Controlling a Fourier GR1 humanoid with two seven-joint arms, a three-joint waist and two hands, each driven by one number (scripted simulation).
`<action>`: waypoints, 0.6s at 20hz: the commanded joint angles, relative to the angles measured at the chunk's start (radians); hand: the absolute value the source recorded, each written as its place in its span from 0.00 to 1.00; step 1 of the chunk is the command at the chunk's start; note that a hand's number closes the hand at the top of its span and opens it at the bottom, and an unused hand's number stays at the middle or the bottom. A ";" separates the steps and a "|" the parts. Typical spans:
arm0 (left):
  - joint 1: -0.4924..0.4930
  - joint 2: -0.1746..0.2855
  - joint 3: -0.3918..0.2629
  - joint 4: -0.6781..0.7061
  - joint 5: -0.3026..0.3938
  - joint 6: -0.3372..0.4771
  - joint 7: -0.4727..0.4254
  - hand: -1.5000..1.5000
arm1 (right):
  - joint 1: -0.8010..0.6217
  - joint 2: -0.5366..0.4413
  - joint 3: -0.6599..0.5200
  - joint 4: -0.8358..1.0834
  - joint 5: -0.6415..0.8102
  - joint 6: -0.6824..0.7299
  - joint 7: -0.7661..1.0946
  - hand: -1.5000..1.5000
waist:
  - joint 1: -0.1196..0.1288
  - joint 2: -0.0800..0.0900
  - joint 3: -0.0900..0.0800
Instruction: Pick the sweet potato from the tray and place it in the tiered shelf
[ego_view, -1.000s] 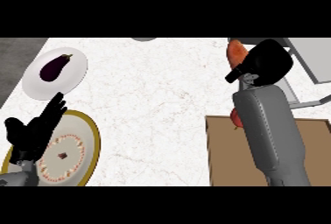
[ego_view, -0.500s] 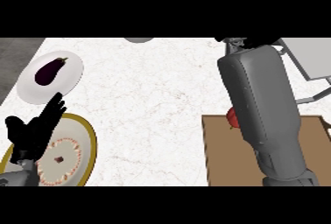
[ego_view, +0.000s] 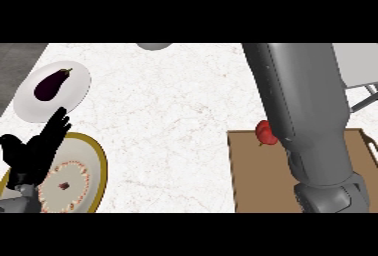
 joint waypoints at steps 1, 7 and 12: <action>0.017 0.009 0.011 0.019 0.003 -0.013 -0.015 0.50 | -0.097 -0.029 -0.055 0.105 0.094 0.112 0.219 1.00 | -0.010 0.002 -0.001; 0.048 0.015 0.027 -0.028 0.016 -0.013 -0.002 0.50 | -0.163 -0.041 -0.147 0.138 0.142 0.175 0.196 1.00 | -0.017 -0.005 0.001; 0.010 -0.018 -0.004 -0.005 -0.024 0.023 -0.001 0.50 | -0.237 -0.083 -0.219 0.221 0.180 0.170 0.174 1.00 | -0.021 0.002 0.001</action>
